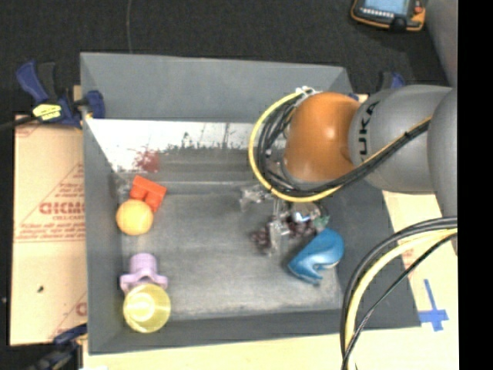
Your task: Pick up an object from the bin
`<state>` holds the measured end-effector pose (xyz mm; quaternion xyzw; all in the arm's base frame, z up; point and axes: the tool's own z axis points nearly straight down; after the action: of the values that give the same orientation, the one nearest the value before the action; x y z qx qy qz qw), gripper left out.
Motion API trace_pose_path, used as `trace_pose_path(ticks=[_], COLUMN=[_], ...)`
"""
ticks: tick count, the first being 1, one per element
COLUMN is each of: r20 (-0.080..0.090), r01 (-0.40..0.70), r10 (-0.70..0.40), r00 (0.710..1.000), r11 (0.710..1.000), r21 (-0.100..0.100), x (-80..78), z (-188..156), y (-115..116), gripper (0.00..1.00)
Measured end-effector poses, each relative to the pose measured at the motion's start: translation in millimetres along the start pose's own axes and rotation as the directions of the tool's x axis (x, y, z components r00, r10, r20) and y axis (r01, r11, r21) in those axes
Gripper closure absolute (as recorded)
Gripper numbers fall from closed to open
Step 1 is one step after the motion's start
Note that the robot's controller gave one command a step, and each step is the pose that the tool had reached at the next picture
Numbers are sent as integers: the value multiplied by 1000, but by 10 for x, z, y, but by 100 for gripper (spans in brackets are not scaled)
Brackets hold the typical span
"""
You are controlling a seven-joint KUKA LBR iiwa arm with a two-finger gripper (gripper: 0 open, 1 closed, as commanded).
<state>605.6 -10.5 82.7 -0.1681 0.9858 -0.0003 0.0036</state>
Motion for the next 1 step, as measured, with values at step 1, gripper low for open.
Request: trace_pose_path(ticks=[1], r20=[3], r01=[-72], r10=[72], r00=[997], r11=[997], r21=[-1], x=[225], z=[-766], y=[-273], gripper=[0])
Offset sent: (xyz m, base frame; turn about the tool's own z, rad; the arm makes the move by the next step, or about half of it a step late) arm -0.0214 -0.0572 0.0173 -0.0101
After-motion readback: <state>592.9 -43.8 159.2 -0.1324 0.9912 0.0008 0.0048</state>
